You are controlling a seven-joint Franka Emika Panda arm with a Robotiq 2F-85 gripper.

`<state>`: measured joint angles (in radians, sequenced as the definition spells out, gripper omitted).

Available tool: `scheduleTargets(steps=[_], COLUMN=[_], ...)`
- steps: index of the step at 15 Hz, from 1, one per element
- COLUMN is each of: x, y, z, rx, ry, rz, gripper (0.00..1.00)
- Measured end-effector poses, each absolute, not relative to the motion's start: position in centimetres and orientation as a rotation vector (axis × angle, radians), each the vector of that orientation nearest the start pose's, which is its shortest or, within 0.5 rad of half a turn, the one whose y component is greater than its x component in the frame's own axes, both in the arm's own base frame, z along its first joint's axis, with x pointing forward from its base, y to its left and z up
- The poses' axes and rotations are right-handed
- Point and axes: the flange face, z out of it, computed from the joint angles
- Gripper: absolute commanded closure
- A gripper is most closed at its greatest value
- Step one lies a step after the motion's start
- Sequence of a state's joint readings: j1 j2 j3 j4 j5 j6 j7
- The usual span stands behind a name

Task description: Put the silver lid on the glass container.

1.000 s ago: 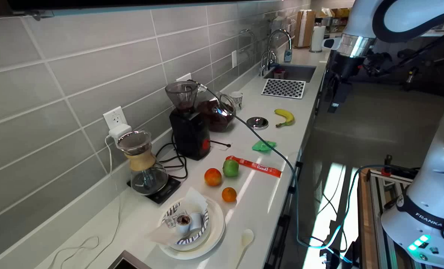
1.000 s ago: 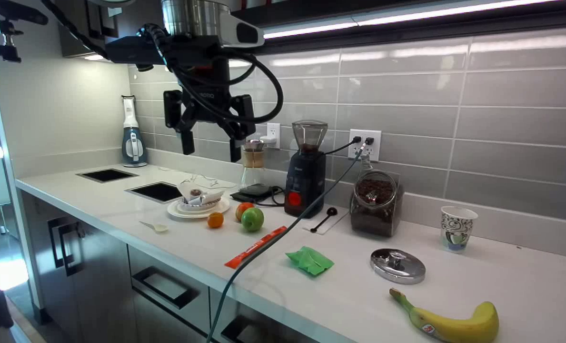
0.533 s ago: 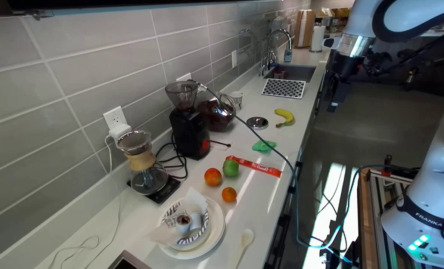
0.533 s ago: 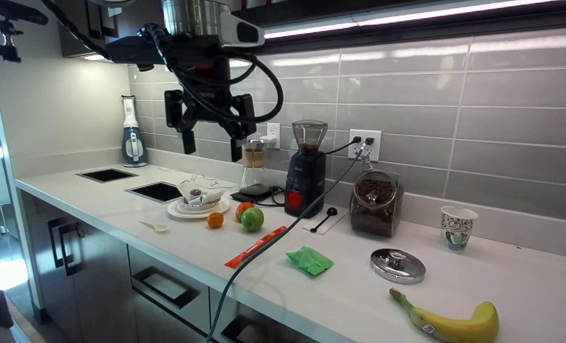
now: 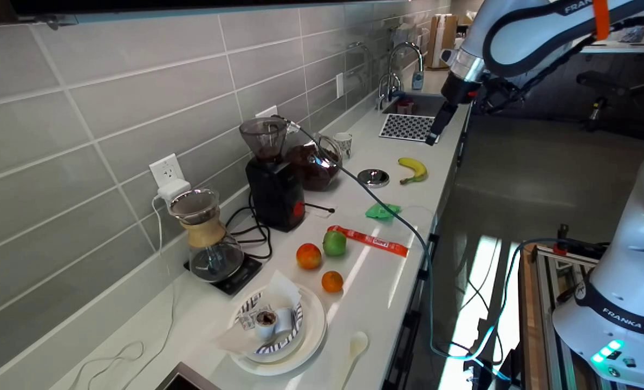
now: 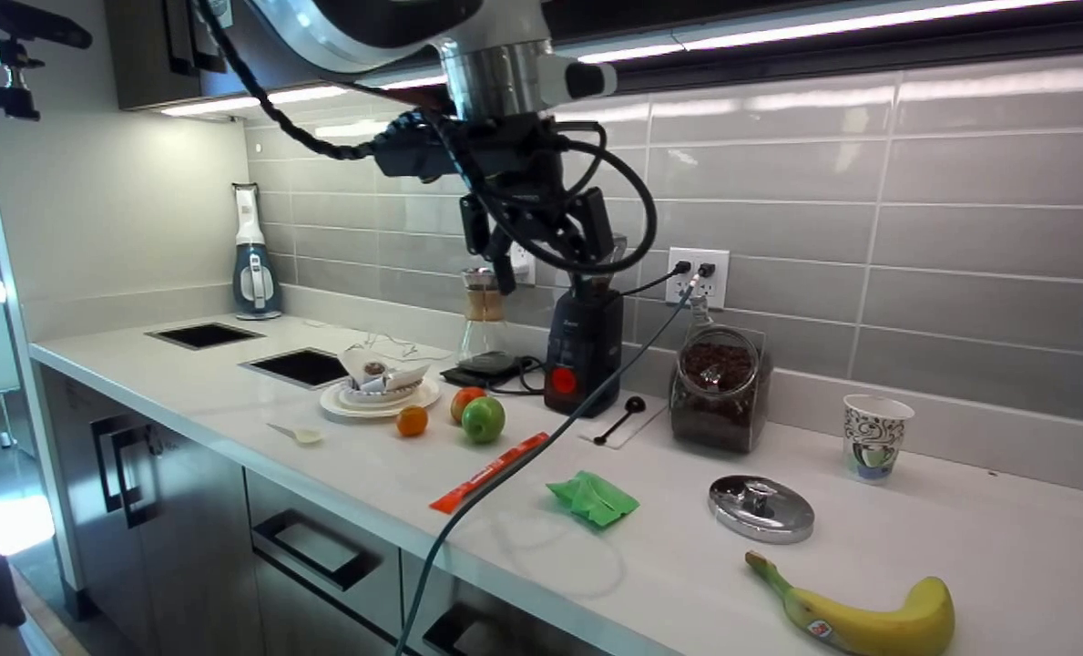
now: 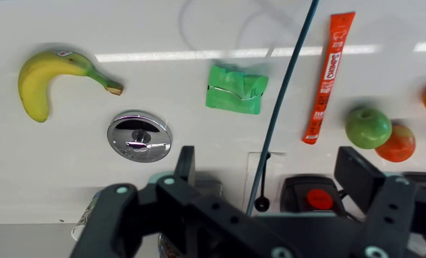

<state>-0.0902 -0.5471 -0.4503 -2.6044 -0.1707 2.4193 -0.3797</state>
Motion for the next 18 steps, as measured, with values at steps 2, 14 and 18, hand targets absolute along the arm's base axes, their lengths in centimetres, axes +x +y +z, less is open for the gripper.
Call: scheduleTargets(steps=[2, 14, 18], x=[37.7, 48.4, 48.9], y=[-22.6, -29.1, -32.2], z=[44.0, 37.8, 34.9], rx=[-3.139, -3.170, -3.176], ry=[0.105, 0.348, 0.425], rz=[-0.500, -0.299, -0.227], gripper=[0.00, 0.00, 0.00])
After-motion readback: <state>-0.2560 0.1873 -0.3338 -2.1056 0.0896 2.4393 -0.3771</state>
